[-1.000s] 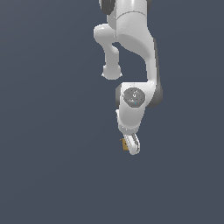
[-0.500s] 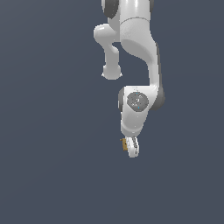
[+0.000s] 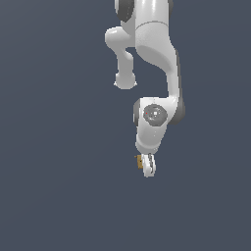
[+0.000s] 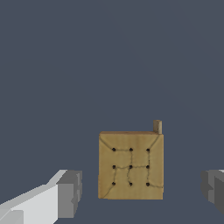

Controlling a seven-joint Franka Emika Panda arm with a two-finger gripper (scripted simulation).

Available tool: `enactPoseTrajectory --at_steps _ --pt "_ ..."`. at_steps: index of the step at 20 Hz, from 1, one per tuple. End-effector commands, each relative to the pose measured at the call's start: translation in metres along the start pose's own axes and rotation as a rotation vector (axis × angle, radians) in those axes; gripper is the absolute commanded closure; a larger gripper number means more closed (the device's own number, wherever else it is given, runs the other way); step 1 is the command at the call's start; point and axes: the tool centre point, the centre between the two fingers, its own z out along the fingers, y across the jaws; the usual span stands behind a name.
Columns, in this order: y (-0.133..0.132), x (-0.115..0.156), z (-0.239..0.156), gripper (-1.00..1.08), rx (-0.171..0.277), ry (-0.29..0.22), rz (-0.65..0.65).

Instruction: Pick up the object and move it to a goal position.

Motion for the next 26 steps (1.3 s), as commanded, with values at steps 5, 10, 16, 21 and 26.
enactPoseTrajectory --at_steps 5,10,16,21,26 --pt "0.001 0.000 0.017 -0.92 0.000 0.000 0.002" --pt "0.001 0.000 0.042 -0.92 0.000 0.000 0.005" --pt "0.000 0.000 0.050 -0.92 0.000 0.000 0.005" --pt "0.000 0.000 0.050 1.08 0.000 0.000 0.005" --pt "0.000 0.000 0.050 1.08 0.000 0.000 0.005"
